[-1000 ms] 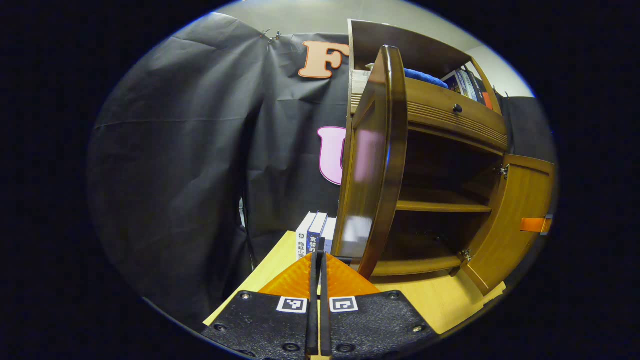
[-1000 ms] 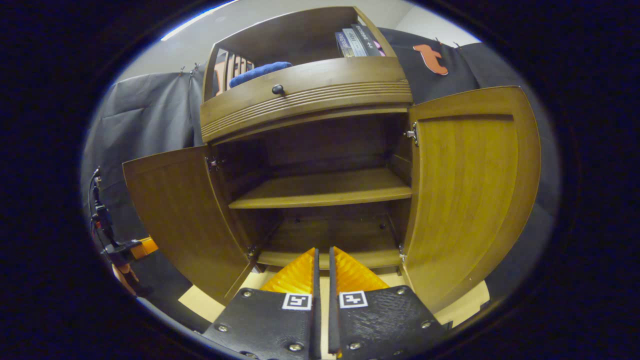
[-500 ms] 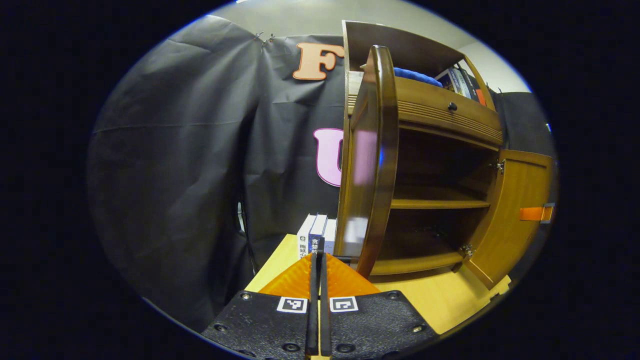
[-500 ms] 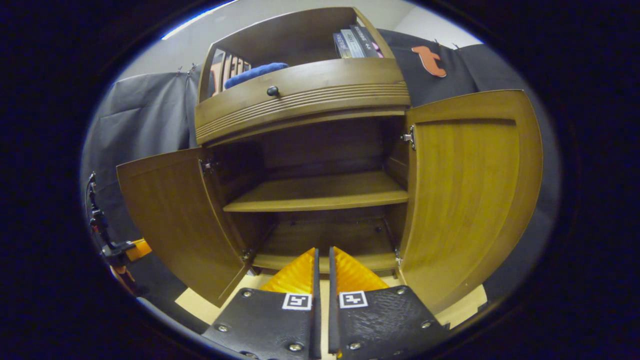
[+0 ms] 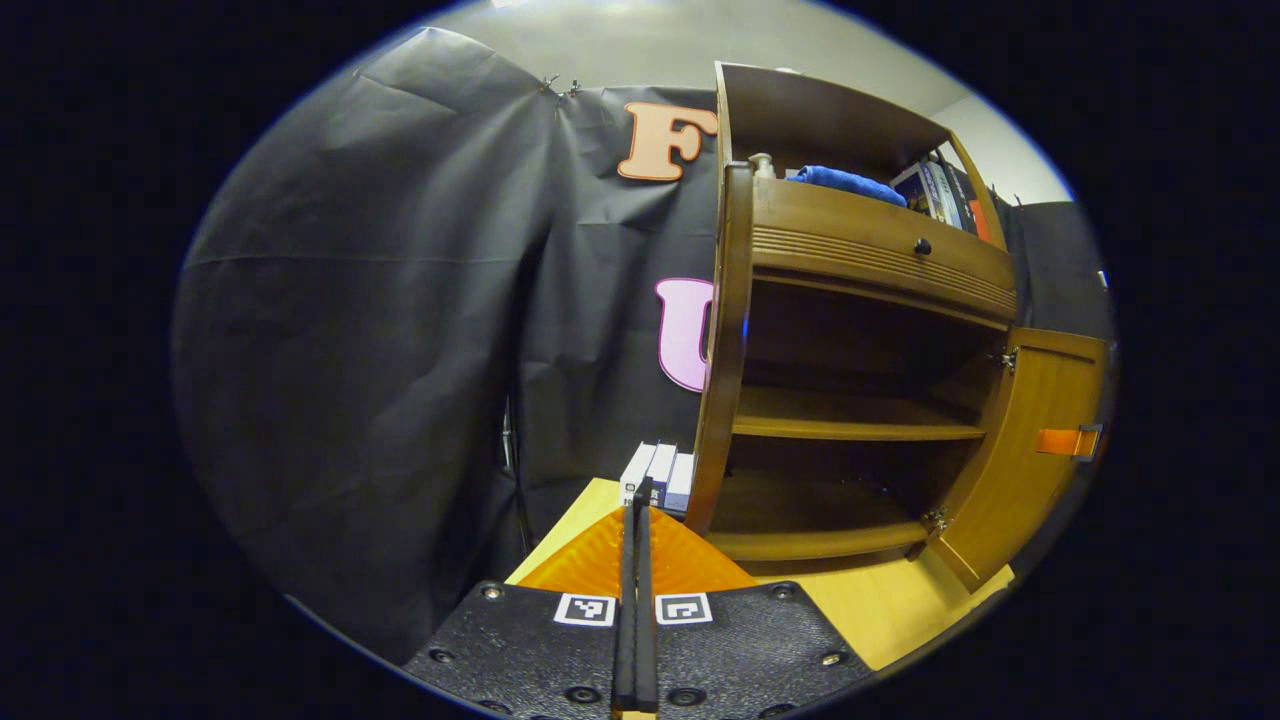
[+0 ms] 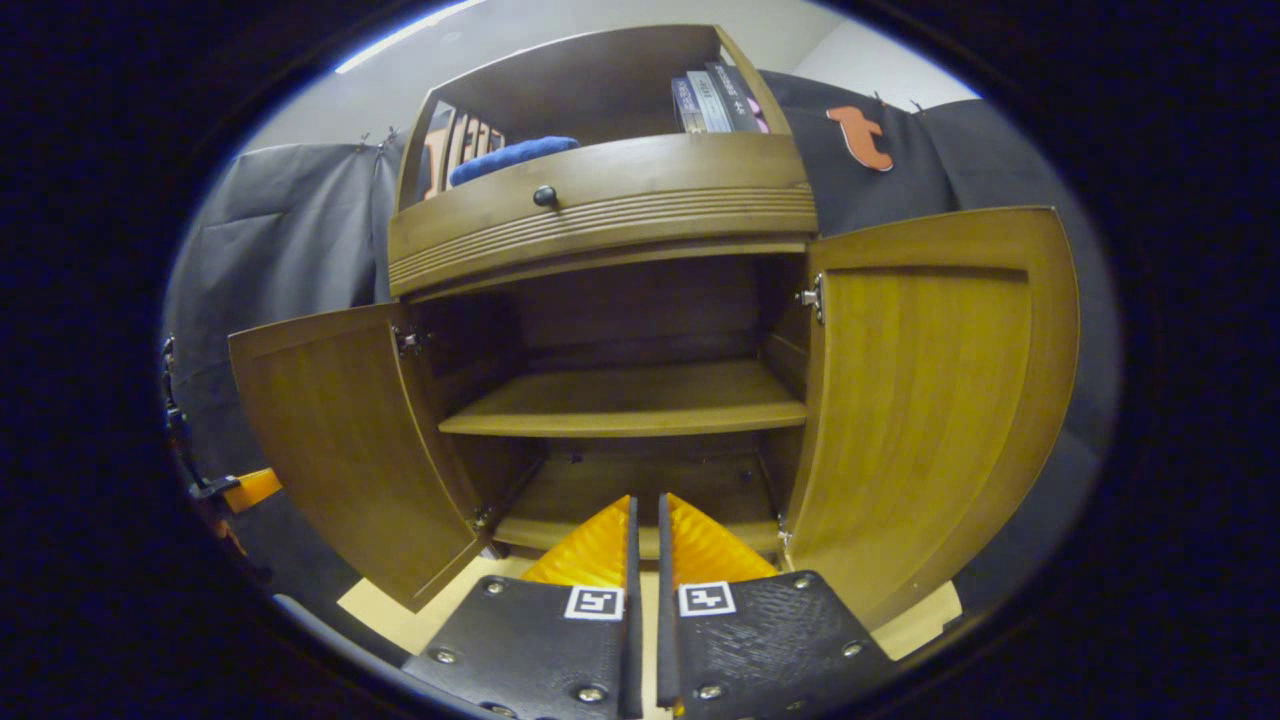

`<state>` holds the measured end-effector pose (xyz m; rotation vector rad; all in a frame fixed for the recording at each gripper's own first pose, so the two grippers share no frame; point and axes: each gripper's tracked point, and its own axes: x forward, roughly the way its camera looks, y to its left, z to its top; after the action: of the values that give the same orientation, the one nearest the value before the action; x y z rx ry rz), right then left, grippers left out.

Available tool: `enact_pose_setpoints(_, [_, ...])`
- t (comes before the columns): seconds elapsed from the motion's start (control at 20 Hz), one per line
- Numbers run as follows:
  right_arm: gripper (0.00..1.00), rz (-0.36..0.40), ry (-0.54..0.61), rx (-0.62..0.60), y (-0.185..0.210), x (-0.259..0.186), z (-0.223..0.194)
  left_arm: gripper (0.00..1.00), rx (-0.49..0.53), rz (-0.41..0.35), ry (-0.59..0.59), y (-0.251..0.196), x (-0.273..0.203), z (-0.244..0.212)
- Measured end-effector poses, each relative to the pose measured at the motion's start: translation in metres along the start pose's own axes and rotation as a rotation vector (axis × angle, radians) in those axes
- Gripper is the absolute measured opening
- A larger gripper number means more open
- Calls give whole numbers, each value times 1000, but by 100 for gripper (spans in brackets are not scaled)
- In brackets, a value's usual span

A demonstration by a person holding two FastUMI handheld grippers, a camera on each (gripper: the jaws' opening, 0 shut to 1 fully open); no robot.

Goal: Open the right door of the double-door shoe cabinet with the right hand, and open the left door with the left hand.

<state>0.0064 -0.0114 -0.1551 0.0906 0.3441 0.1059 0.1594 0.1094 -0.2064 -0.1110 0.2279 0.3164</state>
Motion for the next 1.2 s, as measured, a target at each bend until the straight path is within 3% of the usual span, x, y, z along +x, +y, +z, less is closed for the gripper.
enact_pose_setpoints(0.35, [6,-33,-153,-76,-1,-5,53,0,51,6,-120,-11,-9,41])
enact_pose_setpoints(0.55, [6,-7,-185,-85,8,-9,68,1,74,-52,-196,-35,-9,68])
enact_pose_setpoints(0.7, [6,4,-221,-86,12,-18,83,0,65,-144,-261,-71,8,84])
enact_pose_setpoints(0.9, [6,14,-240,-76,17,-28,95,5,56,-208,-266,-102,15,89])
enact_pose_setpoints(0.95, [6,11,-248,-79,17,-31,98,0,53,-234,-273,-110,14,90])
enact_pose_setpoints(1.2, [6,-10,-258,-92,16,-46,100,1,41,-335,-275,-150,21,91])
